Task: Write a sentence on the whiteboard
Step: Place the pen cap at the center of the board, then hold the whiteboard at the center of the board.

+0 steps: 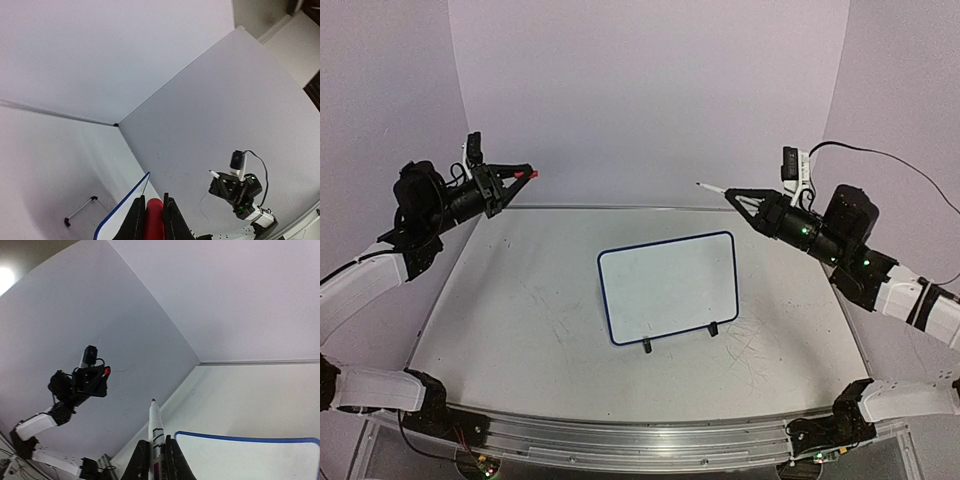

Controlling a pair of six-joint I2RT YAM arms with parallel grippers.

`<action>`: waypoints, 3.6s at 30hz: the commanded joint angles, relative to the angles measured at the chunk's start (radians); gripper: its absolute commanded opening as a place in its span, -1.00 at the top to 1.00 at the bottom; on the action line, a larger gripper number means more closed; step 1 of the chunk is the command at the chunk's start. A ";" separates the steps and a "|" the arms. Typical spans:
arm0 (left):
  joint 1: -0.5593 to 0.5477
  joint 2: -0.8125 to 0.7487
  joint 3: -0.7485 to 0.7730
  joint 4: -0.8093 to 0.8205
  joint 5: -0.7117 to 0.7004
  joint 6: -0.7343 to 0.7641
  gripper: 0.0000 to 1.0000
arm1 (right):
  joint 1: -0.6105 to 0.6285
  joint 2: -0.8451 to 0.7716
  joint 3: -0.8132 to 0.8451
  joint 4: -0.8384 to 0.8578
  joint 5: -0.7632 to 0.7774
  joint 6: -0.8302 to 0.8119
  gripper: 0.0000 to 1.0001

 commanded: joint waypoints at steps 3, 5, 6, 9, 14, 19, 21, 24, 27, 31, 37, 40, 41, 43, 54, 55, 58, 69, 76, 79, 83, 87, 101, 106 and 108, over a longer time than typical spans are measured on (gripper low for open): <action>-0.002 0.081 -0.063 -0.443 -0.139 0.195 1.00 | 0.002 -0.088 0.069 -0.326 0.234 -0.274 1.00; -0.005 0.117 -0.127 -0.445 -0.124 0.192 1.00 | 0.002 -0.095 0.070 -0.348 0.260 -0.292 1.00; -0.009 0.146 -0.143 -0.445 -0.119 0.196 1.00 | 0.003 -0.098 0.068 -0.349 0.266 -0.299 1.00; -0.022 0.230 -0.173 -0.445 -0.090 0.211 1.00 | 0.003 -0.103 0.068 -0.351 0.274 -0.315 1.00; -0.040 0.369 -0.165 -0.442 -0.043 0.239 1.00 | 0.003 -0.091 0.082 -0.351 0.242 -0.325 1.00; -0.040 0.452 -0.157 -0.441 -0.042 0.268 1.00 | 0.003 -0.120 0.065 -0.351 0.233 -0.317 1.00; -0.040 0.472 -0.162 -0.436 -0.040 0.273 1.00 | 0.003 -0.143 0.052 -0.351 0.229 -0.312 1.00; -0.040 0.487 -0.176 -0.422 -0.037 0.276 1.00 | 0.003 -0.170 0.034 -0.352 0.232 -0.307 1.00; -0.040 0.496 -0.187 -0.420 -0.043 0.280 0.97 | 0.002 -0.186 0.029 -0.359 0.236 -0.307 1.00; -0.040 0.521 -0.199 -0.420 -0.047 0.284 0.94 | 0.002 -0.179 0.032 -0.359 0.211 -0.305 1.00; -0.040 0.520 -0.214 -0.420 -0.070 0.292 0.97 | 0.002 -0.161 0.029 -0.351 0.197 -0.301 1.00; -0.040 0.521 -0.222 -0.420 -0.084 0.292 0.95 | 0.002 -0.158 0.029 -0.350 0.193 -0.301 1.00; -0.040 0.523 -0.224 -0.420 -0.088 0.294 0.94 | 0.002 -0.158 0.029 -0.350 0.192 -0.302 1.00; -0.040 0.528 -0.228 -0.419 -0.097 0.295 0.93 | 0.002 -0.157 0.029 -0.351 0.192 -0.303 1.00; -0.040 0.547 -0.243 -0.417 -0.122 0.298 0.85 | 0.002 -0.151 0.022 -0.349 0.194 -0.305 1.00; -0.040 0.548 -0.244 -0.416 -0.124 0.298 0.83 | 0.002 -0.151 0.022 -0.349 0.194 -0.305 1.00; -0.040 0.553 -0.249 -0.415 -0.128 0.299 0.82 | 0.003 -0.154 0.022 -0.349 0.195 -0.305 1.00; -0.040 0.560 -0.262 -0.411 -0.142 0.302 0.75 | 0.002 -0.153 0.022 -0.348 0.194 -0.304 1.00; -0.040 0.549 -0.268 -0.410 -0.149 0.304 0.62 | 0.003 -0.147 0.025 -0.348 0.193 -0.304 1.00; -0.040 0.540 -0.272 -0.411 -0.153 0.304 0.56 | 0.002 -0.142 0.026 -0.348 0.190 -0.304 1.00; -0.040 0.529 -0.276 -0.412 -0.155 0.302 0.48 | 0.003 -0.140 0.028 -0.347 0.187 -0.304 1.00; -0.040 0.501 -0.283 -0.418 -0.167 0.297 0.36 | 0.003 -0.139 0.026 -0.348 0.186 -0.304 1.00; -0.040 0.378 -0.248 -0.518 -0.242 0.313 -0.05 | 0.003 -0.126 0.031 -0.354 0.285 -0.298 1.00; -0.040 0.298 -0.223 -0.576 -0.322 0.334 -0.22 | 0.002 -0.126 0.012 -0.324 0.321 -0.281 1.00; -0.040 0.264 -0.218 -0.590 -0.361 0.341 -0.27 | 0.002 -0.124 0.020 -0.323 0.317 -0.317 1.00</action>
